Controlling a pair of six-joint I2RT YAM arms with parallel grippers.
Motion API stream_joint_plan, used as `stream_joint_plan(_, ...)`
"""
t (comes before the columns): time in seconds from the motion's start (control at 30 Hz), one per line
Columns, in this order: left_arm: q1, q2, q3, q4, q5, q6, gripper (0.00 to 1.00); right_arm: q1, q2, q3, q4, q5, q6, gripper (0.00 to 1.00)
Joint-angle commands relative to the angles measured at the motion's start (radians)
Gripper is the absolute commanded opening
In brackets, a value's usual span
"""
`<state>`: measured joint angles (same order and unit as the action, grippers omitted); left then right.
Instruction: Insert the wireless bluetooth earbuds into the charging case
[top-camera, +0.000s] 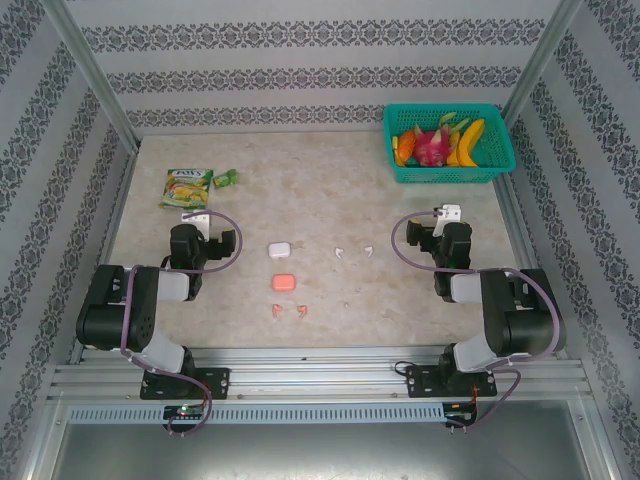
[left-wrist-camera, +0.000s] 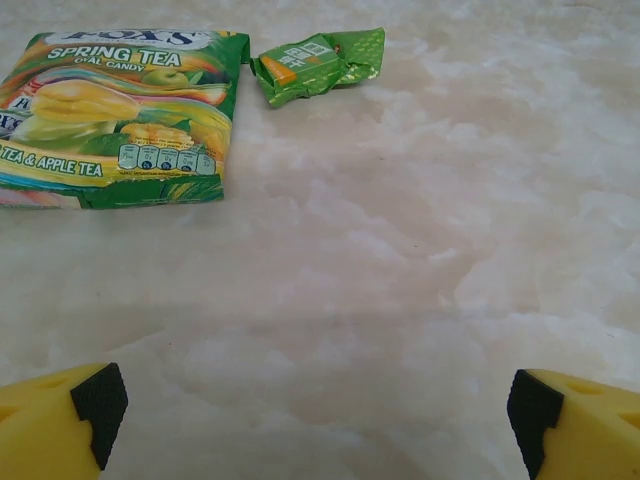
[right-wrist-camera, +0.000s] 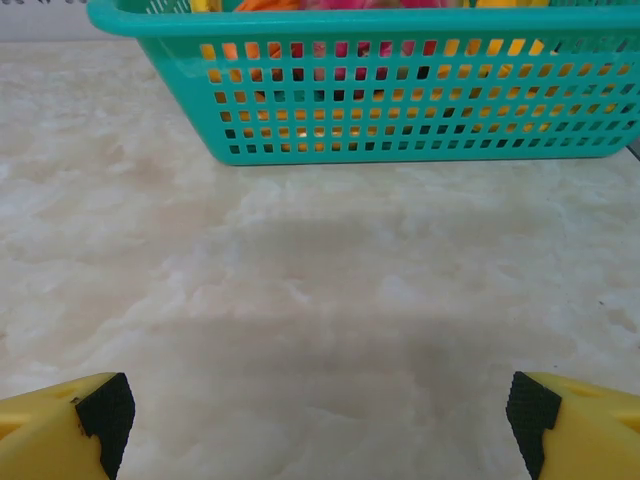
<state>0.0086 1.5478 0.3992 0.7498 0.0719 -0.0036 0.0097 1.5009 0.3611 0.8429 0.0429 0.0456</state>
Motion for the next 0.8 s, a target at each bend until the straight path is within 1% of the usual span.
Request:
stream_joint_plan(0.0, 0.011, 0.015, 0.022, 0.064, 0.009, 0.000, 1.00, 0.013, 0.010, 0.022, 0.058, 0.015, -0.015, 0.98)
stream_joint_plan(0.77, 0.011, 0.014, 0.027, 0.059, 0.009, -0.001, 1.00, 0.001, 0.013, 0.028, 0.050, -0.008, -0.004, 0.98)
